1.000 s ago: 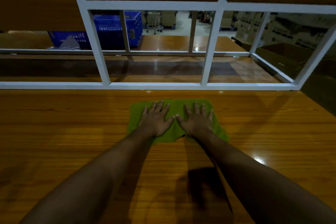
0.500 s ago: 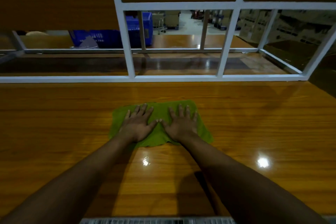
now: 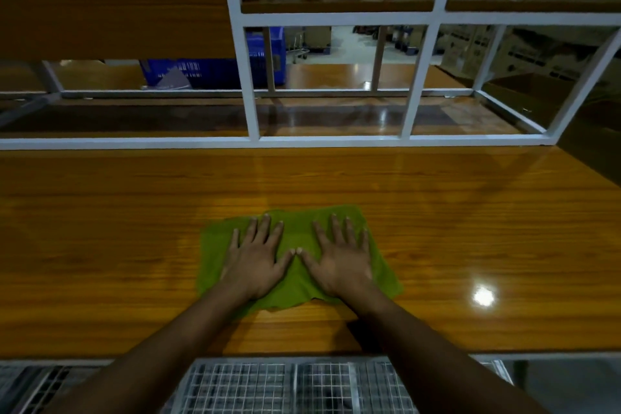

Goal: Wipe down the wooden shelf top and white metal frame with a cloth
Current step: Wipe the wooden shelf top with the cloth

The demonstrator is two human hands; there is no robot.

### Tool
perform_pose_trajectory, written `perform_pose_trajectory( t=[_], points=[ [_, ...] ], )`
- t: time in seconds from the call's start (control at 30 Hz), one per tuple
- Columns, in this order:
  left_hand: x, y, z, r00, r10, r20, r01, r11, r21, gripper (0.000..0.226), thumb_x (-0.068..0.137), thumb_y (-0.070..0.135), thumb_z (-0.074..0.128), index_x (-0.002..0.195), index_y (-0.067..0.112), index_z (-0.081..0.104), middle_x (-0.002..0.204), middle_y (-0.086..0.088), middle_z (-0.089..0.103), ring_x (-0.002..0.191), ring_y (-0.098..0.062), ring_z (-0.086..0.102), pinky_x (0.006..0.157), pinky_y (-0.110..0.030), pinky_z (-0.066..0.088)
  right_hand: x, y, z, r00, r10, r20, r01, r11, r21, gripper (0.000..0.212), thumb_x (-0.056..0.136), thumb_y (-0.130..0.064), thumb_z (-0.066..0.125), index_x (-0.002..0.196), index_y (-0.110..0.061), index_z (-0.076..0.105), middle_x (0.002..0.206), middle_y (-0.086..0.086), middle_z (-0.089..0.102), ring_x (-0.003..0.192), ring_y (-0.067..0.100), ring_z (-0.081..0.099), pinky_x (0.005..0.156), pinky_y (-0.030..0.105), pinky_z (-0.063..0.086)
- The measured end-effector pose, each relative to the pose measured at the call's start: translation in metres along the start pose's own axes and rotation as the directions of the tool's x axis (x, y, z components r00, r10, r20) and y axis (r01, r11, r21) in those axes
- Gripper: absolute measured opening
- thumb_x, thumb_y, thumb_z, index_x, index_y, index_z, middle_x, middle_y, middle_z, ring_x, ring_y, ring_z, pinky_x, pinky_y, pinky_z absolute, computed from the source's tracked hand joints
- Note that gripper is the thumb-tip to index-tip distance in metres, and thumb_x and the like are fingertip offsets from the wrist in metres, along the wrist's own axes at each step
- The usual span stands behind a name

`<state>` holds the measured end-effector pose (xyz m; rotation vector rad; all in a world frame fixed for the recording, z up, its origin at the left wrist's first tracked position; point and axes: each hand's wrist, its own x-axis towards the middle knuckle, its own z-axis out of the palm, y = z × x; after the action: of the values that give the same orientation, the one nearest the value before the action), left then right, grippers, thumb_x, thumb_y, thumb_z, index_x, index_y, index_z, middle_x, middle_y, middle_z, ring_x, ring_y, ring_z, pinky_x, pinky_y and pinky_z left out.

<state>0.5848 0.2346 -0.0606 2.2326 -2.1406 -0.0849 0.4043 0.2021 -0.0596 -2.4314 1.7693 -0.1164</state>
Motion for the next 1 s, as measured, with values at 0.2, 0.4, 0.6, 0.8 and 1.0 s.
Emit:
perform_pose_trajectory(
  t=[0.2,0.4,0.6,0.8,1.0],
  points=[
    [0.015,0.059,0.003,0.998,0.069,0.009,-0.069,0.998,-0.005,0.088,0.082,0.072,-0.007,0.158,0.029,0.0,0.165,-0.002,-0.011,0.152,-0.024,-0.009,0.12,-0.054,-0.001,-0.011,0.048,-0.002,0.997,0.054,-0.056,-0.054,0.999,0.006,0.084,0.082,-0.077,-0.001,0.157,-0.039,0.006,0.167,0.001,-0.001,0.152,0.028,-0.006,0.118,0.057,-0.006],
    [0.063,0.113,0.009,0.988,0.152,0.034,-0.152,0.988,-0.025,0.075,0.095,0.069,0.01,0.157,0.029,-0.001,0.164,-0.001,-0.014,0.151,-0.024,-0.014,0.12,-0.055,-0.005,0.004,0.114,-0.011,0.983,0.169,-0.076,-0.172,0.984,-0.04,0.09,0.075,-0.08,-0.008,0.156,-0.041,0.002,0.166,0.0,-0.003,0.152,0.027,-0.006,0.119,0.056,-0.004],
    [0.124,0.136,0.007,0.981,0.191,0.034,-0.189,0.98,-0.067,0.074,0.095,0.069,0.015,0.157,0.032,0.0,0.164,0.0,-0.013,0.151,-0.023,-0.013,0.119,-0.054,-0.005,0.052,0.155,-0.021,0.974,0.222,-0.042,-0.224,0.973,-0.05,0.09,0.077,-0.085,-0.004,0.156,-0.041,0.001,0.166,0.001,-0.004,0.152,0.029,-0.007,0.119,0.057,-0.004],
    [0.189,0.129,0.008,0.982,0.188,0.005,-0.187,0.98,-0.062,0.074,0.095,0.07,0.013,0.157,0.033,0.003,0.165,0.0,-0.008,0.152,-0.022,-0.008,0.12,-0.053,-0.002,0.115,0.165,-0.028,0.977,0.209,-0.031,-0.21,0.977,-0.031,0.082,0.087,-0.081,0.008,0.157,-0.038,0.002,0.166,0.006,-0.005,0.151,0.033,-0.009,0.118,0.059,-0.007],
    [0.228,0.098,0.008,0.987,0.162,-0.002,-0.161,0.986,-0.042,0.072,0.095,0.07,0.014,0.157,0.035,0.005,0.166,0.002,-0.005,0.152,-0.022,-0.003,0.12,-0.053,0.0,0.17,0.144,-0.026,0.979,0.204,0.003,-0.204,0.978,-0.042,0.081,0.089,-0.079,0.012,0.157,-0.037,0.0,0.166,0.008,-0.007,0.151,0.035,-0.009,0.117,0.061,-0.008]
  ],
)
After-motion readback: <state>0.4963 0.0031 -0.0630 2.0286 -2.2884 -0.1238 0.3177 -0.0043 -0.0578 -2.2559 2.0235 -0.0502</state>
